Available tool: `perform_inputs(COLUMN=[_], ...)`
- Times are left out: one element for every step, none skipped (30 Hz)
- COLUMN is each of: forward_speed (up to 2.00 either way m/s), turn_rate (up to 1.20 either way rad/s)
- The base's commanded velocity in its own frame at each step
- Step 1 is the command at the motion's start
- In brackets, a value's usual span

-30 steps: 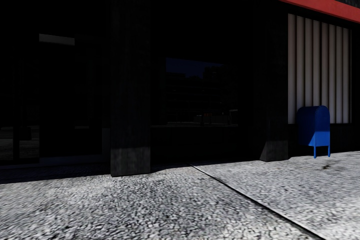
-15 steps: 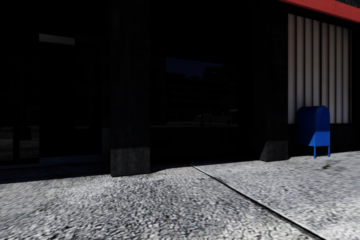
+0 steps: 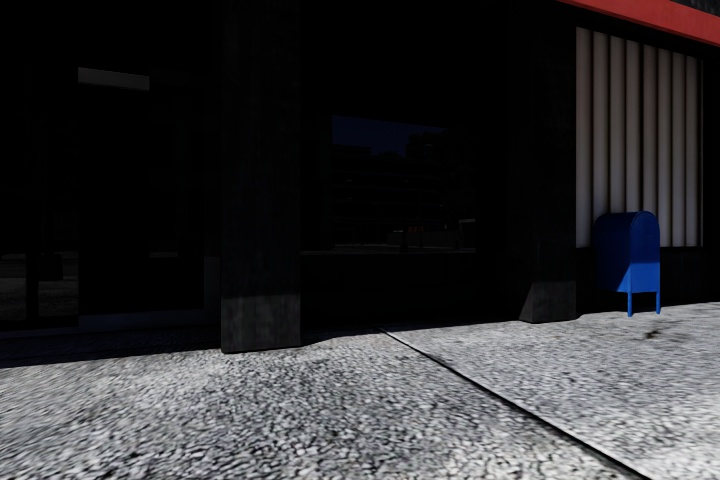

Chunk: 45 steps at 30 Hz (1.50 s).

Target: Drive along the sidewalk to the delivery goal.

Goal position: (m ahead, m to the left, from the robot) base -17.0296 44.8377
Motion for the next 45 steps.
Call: perform_inputs(forward_speed=[0.0,0.0,0.0,0.0,0.0,0.0,0.0,0.0,0.0,0.0,0.0,0.0,0.0,0.0,0.0,0.0,0.0,0.0,0.0,0.0,0.0,0.0,0.0,0.0,0.0,0.0,0.0,0.0,0.0,0.0,0.0,0.0,0.0,0.0,0.0,0.0,0.0,0.0,0.0,0.0,0.0,0.0,0.0,0.0,0.0], turn_rate=[0.32,0.41,0.49,0.49,0.52,0.52,0.53,0.53,0.53,0.53,0.53,0.53,0.53,0.53,0.53,0.53,0.53,0.53,0.53,0.53,0.53,0.53,0.53,0.53,0.53,0.53,0.53,0.53,0.53,0.53,0.53,0.53,0.53,0.53,0.53,0.53,0.53,0.53,0.53,0.53,0.53,0.53,0.53,0.45,0.37])
